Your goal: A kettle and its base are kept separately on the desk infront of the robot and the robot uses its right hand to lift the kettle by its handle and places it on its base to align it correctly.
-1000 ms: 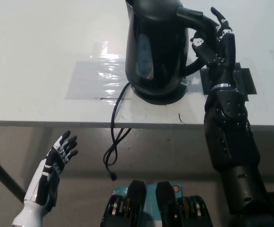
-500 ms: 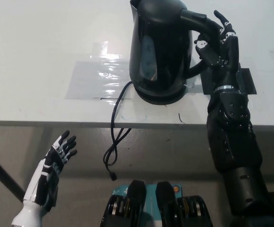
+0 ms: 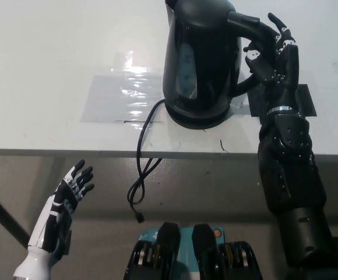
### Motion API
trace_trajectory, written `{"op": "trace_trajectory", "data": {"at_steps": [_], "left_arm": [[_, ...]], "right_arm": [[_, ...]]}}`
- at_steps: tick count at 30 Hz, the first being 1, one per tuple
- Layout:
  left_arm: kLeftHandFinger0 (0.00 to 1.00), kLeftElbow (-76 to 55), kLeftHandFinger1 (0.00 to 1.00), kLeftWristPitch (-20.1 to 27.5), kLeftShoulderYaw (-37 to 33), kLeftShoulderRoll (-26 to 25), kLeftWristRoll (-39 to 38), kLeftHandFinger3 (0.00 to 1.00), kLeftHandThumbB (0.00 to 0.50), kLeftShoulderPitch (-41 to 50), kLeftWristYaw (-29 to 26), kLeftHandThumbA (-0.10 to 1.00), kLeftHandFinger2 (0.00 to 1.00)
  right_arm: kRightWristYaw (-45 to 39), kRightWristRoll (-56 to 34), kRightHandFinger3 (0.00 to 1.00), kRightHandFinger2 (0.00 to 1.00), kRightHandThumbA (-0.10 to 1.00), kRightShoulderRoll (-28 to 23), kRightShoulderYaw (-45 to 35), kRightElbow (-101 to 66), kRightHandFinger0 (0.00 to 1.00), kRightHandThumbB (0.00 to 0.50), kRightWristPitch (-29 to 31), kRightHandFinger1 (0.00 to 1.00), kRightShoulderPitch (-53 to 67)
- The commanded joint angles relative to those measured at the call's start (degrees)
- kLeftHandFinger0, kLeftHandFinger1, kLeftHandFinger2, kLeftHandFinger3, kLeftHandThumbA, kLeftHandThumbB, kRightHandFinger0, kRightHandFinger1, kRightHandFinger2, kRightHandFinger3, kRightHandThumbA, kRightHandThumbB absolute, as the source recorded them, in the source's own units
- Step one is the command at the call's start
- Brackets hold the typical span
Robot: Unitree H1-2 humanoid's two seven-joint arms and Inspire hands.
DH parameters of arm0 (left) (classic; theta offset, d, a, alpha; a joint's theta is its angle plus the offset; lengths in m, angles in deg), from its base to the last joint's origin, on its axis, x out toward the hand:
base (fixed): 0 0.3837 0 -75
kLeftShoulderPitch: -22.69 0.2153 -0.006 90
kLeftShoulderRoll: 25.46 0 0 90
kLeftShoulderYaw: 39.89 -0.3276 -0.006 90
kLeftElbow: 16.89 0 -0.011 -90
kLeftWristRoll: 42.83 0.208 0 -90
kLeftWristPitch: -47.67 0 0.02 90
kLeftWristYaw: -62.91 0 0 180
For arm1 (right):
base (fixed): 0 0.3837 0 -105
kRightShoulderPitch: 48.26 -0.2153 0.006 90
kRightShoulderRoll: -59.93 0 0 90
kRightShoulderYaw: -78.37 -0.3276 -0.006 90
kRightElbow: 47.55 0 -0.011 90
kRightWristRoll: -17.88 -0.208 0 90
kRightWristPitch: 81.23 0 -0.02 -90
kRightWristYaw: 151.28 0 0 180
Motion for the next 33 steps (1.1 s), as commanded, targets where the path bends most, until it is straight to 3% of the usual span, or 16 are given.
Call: {"op": "trace_trajectory", "data": {"at_steps": [1, 29, 33], "left_arm": [[1.0, -1.4, 1.0, 0.2, 0.7, -0.8, -0.7, 1.0, 0.119, -0.7, 0.4, 1.0, 1.0], [1.0, -1.3, 1.0, 0.5, 0.9, -0.8, -0.9, 1.0, 0.104, -1.1, 0.7, 1.0, 1.0], [1.0, -1.6, 1.0, -0.2, 0.8, -1.0, -0.8, 1.0, 0.114, -1.2, 0.7, 1.0, 1.0]], "right_arm": [[-0.7, -1.0, 0.82, 0.75, -0.1, 0.0, -0.1, -3.2, 0.0, 0.055, 5.6, 0.37, -3.3], [-0.6, -0.7, 0.84, 0.76, -0.1, 1.4, 0.5, 0.7, 0.0, 0.041, 7.9, 0.34, -3.2], [0.9, 1.3, 0.84, 0.75, -0.1, 1.7, 1.2, 1.7, 0.0, 0.067, 8.0, 0.34, -3.4]]}}
